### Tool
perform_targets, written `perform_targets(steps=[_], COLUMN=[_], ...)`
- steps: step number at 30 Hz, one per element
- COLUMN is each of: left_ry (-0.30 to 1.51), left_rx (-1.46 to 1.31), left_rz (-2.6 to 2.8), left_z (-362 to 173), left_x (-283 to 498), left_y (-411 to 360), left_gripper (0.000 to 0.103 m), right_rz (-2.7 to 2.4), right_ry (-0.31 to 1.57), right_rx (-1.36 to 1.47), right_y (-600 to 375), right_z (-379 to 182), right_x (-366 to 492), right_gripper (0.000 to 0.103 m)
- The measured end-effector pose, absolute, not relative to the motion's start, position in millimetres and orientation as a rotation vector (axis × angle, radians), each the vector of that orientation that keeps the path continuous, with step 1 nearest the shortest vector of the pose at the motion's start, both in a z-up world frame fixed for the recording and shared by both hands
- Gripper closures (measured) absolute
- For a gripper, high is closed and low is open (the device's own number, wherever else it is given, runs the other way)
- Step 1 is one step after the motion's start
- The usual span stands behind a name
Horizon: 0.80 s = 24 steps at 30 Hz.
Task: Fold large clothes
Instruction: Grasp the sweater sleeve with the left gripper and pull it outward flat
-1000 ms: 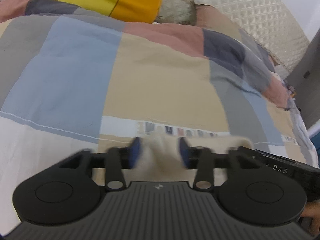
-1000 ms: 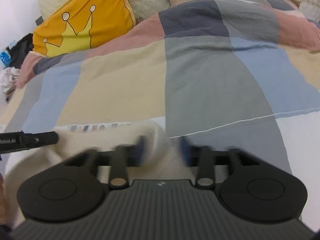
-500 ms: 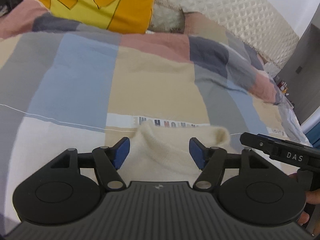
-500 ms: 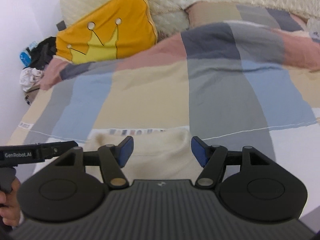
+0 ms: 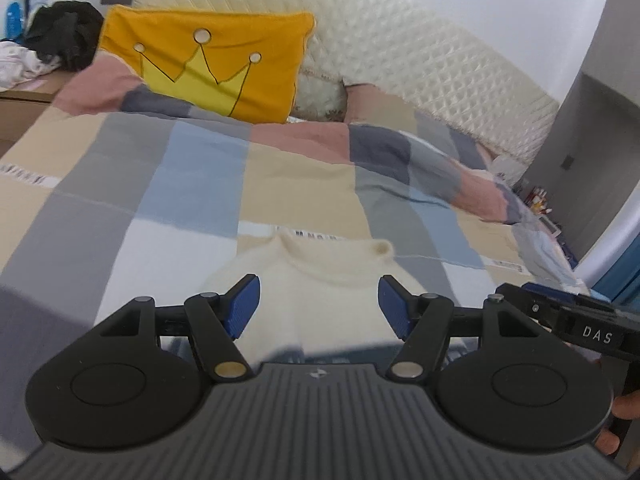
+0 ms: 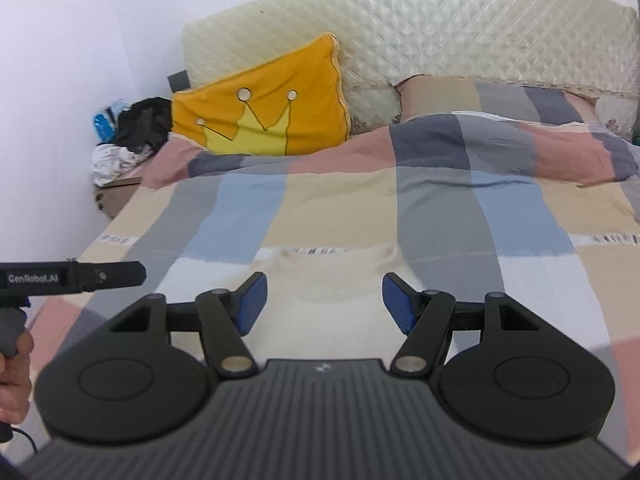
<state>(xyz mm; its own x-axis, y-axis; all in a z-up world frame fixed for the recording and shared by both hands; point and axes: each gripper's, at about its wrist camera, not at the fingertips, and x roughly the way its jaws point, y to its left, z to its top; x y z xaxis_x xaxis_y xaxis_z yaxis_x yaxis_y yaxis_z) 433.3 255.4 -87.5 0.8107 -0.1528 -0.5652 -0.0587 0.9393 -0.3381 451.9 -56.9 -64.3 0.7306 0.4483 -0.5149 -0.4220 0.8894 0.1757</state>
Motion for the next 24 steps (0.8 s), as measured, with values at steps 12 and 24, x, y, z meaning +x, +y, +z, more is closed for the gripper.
perform_targets(steps=[12, 24], left_ry=[0.614, 0.849], left_rx=[-0.441, -0.688], left_rz=[0.018, 0.115], left_z=[-81, -191], left_x=[224, 115], left_y=[279, 350], left_gripper=[0.032, 0.033], right_rz=[0.537, 0.536], right_ry=[0.568, 0.664], right_rx=[0.061, 0.019], right_y=[-96, -116], right_z=[-81, -168], right_x=[291, 229], right_gripper=[0.037, 0.037])
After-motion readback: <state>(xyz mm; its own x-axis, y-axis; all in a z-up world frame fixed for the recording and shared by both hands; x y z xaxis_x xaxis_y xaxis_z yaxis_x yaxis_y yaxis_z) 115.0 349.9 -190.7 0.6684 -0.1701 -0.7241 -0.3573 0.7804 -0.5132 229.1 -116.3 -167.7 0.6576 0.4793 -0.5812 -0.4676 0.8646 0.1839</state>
